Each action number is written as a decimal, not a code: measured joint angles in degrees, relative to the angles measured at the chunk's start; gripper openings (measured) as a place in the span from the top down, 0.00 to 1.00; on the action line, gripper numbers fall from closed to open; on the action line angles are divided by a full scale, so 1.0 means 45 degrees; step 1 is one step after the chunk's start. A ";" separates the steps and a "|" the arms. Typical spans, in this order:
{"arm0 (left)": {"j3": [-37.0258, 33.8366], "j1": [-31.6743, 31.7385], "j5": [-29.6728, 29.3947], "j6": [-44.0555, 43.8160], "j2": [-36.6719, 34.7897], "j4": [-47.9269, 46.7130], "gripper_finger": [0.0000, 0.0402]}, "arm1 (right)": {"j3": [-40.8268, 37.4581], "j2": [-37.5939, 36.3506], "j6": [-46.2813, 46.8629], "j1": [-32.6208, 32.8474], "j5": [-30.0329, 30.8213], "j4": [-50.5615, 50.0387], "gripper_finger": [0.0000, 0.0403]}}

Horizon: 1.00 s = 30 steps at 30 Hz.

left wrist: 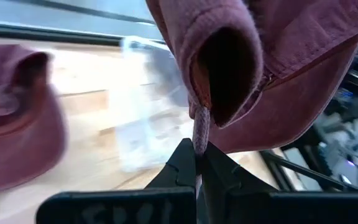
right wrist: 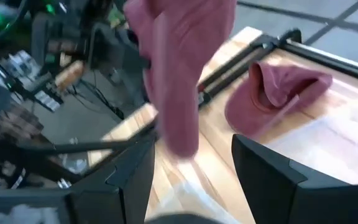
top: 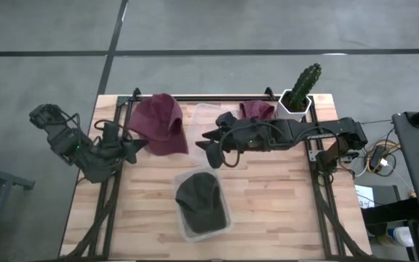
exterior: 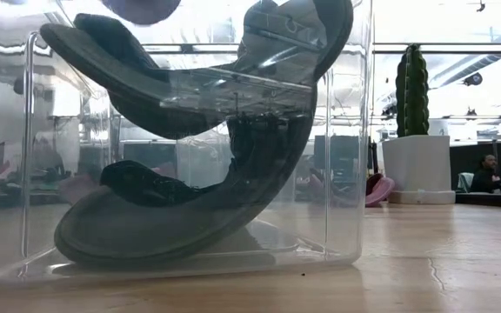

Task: Pick & Place hat
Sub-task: Put the bottom red cap into the top transparent bin

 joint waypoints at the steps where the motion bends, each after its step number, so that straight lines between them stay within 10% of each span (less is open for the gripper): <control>1: 0.0000 0.0003 -0.0059 0.0435 0.0034 0.0450 0.99 | -0.0011 0.0000 -0.0064 -0.0043 0.0000 0.0235 0.48; 30: 0.0000 0.0374 -0.1746 0.4126 0.0220 0.3296 0.99 | -0.0037 0.0833 -0.4128 0.0438 0.2285 0.3613 0.48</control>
